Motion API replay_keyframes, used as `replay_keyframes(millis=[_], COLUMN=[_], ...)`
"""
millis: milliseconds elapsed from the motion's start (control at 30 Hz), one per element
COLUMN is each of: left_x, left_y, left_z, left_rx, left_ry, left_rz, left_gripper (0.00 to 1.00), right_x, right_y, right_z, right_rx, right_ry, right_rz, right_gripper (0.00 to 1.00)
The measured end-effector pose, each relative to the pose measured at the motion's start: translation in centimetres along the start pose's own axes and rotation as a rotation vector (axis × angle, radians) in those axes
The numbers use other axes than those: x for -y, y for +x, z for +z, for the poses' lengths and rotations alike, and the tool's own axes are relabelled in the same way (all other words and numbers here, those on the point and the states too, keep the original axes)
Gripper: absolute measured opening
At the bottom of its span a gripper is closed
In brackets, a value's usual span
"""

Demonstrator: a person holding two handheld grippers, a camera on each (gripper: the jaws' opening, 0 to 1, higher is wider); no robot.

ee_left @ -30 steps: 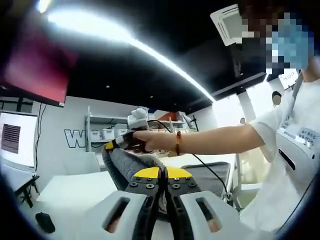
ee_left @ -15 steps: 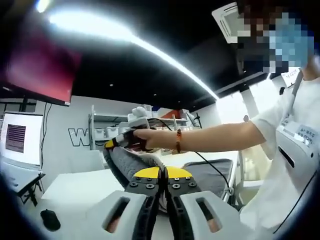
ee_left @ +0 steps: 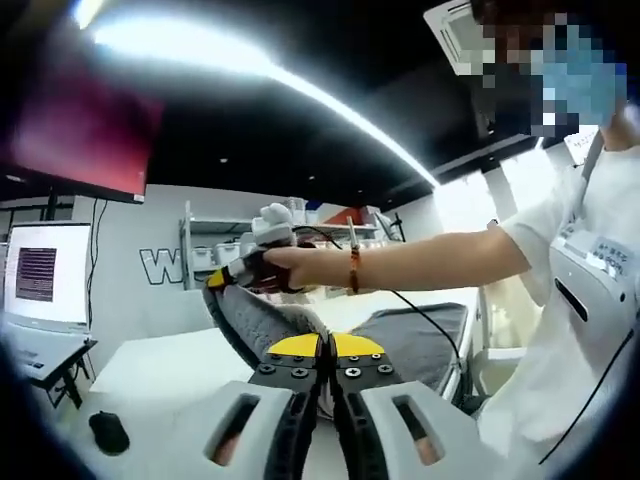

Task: Open the folded towel by lifting each exposed corner and separating the folded layers until the towel lies flat within the target outline without major curled edges

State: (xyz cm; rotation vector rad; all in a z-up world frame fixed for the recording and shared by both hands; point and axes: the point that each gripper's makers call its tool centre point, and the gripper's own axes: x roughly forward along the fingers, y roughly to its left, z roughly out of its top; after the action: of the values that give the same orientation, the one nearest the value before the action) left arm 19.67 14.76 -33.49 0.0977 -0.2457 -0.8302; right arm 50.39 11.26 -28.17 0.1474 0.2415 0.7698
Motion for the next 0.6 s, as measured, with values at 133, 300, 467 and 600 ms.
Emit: replay_keyframes(millis=[133,300,467,600], left_x=[-0.6,-1.4,-2.6,-2.8], left_y=[-0.3,-0.8,-1.7,-2.2], left_z=[-0.3,-0.3,-0.3,-0.3], left_rx=[-0.013,0.003,0.009,0.012], left_ry=[0.007,-0.026,-0.035,-0.036], left_rz=[0.016,0.029,0.057,0.063], left_gripper=[0.01,0.01,0.01,0.01], right_x=[0.3,-0.4,-0.6,-1.5], right_y=[0.2,0.1,0.8,0.9], right_z=[0.1,-0.2,0.5,-0.6], right_rx=[0.01,0.022,0.034,0.024], right_ry=[0.022,0.015,0.009,0.002], right_rz=[-0.01,-0.01,-0.001,0.005], right_gripper=[0.0,0.0,0.0,0.0])
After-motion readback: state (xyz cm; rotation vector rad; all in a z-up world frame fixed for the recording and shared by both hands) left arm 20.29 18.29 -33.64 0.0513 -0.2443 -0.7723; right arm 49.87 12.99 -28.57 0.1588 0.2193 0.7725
